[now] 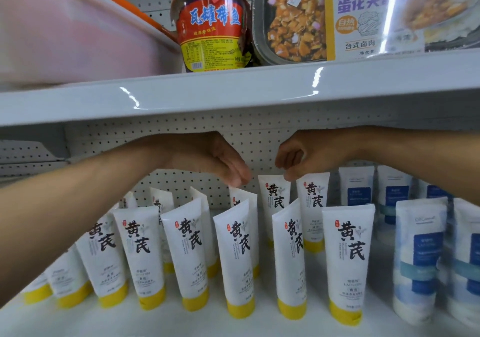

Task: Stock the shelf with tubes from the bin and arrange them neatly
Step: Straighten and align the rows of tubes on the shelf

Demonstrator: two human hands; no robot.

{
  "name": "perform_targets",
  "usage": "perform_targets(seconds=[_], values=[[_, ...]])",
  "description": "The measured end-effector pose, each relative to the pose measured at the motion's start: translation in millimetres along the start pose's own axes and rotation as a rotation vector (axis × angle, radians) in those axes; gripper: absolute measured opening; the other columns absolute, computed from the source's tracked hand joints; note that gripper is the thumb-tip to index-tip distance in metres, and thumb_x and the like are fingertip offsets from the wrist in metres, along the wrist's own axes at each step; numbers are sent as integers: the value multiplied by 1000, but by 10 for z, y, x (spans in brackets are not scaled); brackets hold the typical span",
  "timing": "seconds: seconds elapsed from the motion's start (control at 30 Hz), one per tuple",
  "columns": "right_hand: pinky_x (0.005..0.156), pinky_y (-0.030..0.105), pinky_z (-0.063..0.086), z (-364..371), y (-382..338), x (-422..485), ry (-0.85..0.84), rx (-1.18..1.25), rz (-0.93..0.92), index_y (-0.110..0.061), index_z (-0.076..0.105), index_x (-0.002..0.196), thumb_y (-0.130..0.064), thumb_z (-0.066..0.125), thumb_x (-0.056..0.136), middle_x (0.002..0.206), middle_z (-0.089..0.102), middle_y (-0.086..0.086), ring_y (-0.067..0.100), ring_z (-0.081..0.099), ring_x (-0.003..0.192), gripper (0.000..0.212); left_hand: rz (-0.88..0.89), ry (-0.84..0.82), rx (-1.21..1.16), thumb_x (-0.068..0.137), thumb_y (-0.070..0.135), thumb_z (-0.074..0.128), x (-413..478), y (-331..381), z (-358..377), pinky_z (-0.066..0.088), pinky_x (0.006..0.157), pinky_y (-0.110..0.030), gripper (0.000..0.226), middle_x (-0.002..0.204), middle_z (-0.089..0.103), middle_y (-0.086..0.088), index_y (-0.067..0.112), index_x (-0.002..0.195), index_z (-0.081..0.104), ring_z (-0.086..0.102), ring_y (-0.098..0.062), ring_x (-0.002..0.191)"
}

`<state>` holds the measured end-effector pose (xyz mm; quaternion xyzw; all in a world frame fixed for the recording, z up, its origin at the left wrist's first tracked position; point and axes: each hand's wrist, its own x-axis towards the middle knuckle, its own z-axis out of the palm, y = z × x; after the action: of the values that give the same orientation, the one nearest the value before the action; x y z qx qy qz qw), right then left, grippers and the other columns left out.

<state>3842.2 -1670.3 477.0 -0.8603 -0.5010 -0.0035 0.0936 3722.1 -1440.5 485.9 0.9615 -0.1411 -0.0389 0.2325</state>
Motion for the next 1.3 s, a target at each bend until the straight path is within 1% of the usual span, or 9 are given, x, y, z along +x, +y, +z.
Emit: perform_targets(seconds=[0.17,0.3,0.4,0.5,0.63,0.83,1.03,1.2,1.3], values=[[91,26,51,110,-97,120,-45,-24,-2,-26,63,114,-40,67,85,109,67,-11,6,63,98,33,-39,-128,-10,84,20,74,18,-62,171,51,90,-19,27,107,74,9,20,111,73,68,-5,102],[84,28,55,206,-145,202,-89,-31,11,-19,68,104,-32,66,87,98,71,-8,9,67,88,21,12,-86,-6,86,17,73,82,-68,301,55,92,-29,22,103,75,2,10,106,74,70,-12,98],[69,23,51,254,-160,243,-111,-74,3,-25,65,85,-32,66,87,83,68,-9,7,62,72,7,-8,11,105,83,25,75,121,-100,301,54,93,-30,21,99,75,8,16,102,76,70,-7,94],[65,19,47,293,-155,273,-128,-66,13,-28,62,82,-30,66,88,82,67,-12,5,61,71,8,-81,100,245,81,30,77,165,-175,261,55,90,-32,21,95,75,11,20,99,77,70,-6,89],[74,22,52,312,-154,304,-138,-46,6,-31,61,82,-28,65,89,91,70,-10,7,66,81,8,-129,168,270,81,26,77,235,-240,247,57,84,-28,20,95,75,7,18,99,76,70,-8,86],[76,20,50,337,-142,327,-127,-17,3,-34,60,80,-26,65,89,93,69,-12,2,65,82,13,-137,179,270,82,26,76,340,-246,265,55,90,-32,28,102,74,4,14,107,74,68,-10,92],[65,13,44,340,-115,323,-125,3,16,-36,59,77,-27,65,90,83,67,-20,-6,62,70,16,-136,165,235,81,25,77,346,-268,255,56,88,-41,26,98,75,4,14,104,75,71,-13,90],[69,15,46,342,-112,322,-132,3,8,-36,59,79,-28,64,90,88,68,-19,-3,64,77,14,-140,153,220,82,24,76,367,-269,259,55,85,-23,23,99,75,6,15,103,75,71,-10,90],[73,18,49,347,-103,323,-135,7,5,-36,60,81,-29,64,90,92,69,-17,1,66,81,12,-153,152,242,82,27,75,363,-279,267,54,84,-22,22,99,75,6,17,101,75,70,-9,89]])
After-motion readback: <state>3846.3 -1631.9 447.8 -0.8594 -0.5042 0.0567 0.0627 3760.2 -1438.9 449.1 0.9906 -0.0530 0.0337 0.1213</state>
